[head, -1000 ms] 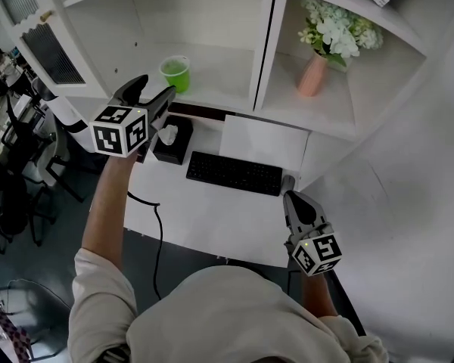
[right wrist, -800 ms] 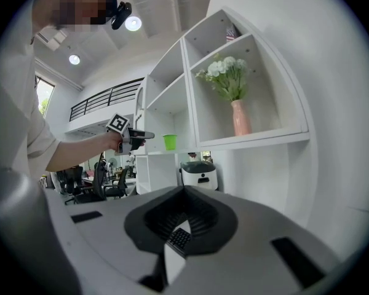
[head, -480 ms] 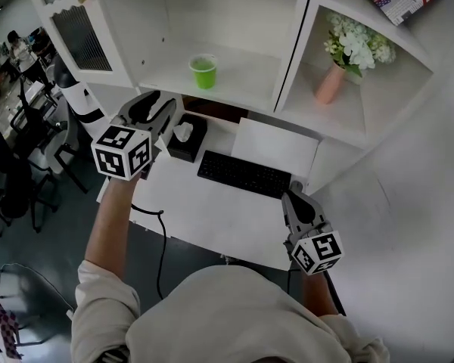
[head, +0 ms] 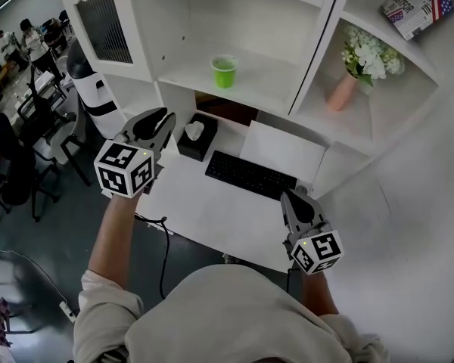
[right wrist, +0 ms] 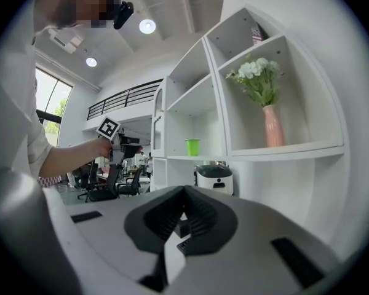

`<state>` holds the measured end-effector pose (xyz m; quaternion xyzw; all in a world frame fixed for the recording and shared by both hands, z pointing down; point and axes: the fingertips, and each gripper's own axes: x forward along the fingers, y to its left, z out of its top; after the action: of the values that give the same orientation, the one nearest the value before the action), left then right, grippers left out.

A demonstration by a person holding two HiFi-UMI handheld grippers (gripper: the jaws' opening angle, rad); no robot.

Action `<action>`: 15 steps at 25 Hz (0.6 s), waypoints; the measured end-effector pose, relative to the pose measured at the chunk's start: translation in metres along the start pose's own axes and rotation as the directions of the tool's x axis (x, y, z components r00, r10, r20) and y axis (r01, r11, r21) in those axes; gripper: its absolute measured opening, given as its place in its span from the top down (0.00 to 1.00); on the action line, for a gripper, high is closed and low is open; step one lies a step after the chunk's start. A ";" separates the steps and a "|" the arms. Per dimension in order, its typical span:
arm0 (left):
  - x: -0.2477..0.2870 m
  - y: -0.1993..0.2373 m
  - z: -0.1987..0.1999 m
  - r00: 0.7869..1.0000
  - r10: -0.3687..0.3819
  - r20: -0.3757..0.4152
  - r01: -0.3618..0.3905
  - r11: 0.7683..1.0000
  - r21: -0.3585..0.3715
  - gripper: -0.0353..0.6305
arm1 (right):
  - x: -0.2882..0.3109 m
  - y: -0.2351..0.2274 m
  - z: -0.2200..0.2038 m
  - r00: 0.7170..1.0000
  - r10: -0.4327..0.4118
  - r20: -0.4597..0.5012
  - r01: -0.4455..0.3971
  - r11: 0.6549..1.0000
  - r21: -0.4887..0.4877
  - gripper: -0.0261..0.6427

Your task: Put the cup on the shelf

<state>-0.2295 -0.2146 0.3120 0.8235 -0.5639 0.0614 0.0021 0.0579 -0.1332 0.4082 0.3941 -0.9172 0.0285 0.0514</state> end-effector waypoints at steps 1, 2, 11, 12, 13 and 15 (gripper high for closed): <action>-0.005 0.000 -0.002 1.000 0.004 0.001 -0.004 1.000 -0.004 0.84 | 0.001 0.002 0.001 1.000 0.005 0.000 -0.005 1.000 -0.003 0.95; -0.010 0.001 -0.005 1.000 0.008 0.001 -0.008 1.000 -0.009 0.85 | 0.002 0.005 0.002 1.000 0.009 0.000 -0.009 1.000 -0.006 0.95; -0.051 0.002 -0.025 0.999 0.048 0.004 -0.047 0.998 -0.044 0.91 | 0.005 0.025 0.006 0.999 0.045 -0.001 -0.045 0.999 -0.025 0.95; -0.055 0.001 -0.027 0.999 0.050 0.006 -0.050 0.997 -0.050 0.91 | 0.005 0.027 0.006 0.999 0.048 -0.002 -0.048 0.998 -0.028 0.95; -0.059 0.000 -0.029 0.999 0.052 0.007 -0.052 0.997 -0.056 0.91 | 0.005 0.029 0.006 0.999 0.052 -0.003 -0.052 0.998 -0.030 0.95; -0.067 -0.001 -0.034 0.998 0.058 0.007 -0.057 0.996 -0.065 0.91 | 0.006 0.032 0.007 0.998 0.057 -0.004 -0.057 0.998 -0.034 0.95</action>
<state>-0.2562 -0.1497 0.3389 0.8067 -0.5891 0.0397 0.0244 0.0304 -0.1160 0.4016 0.3667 -0.9284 0.0149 0.0586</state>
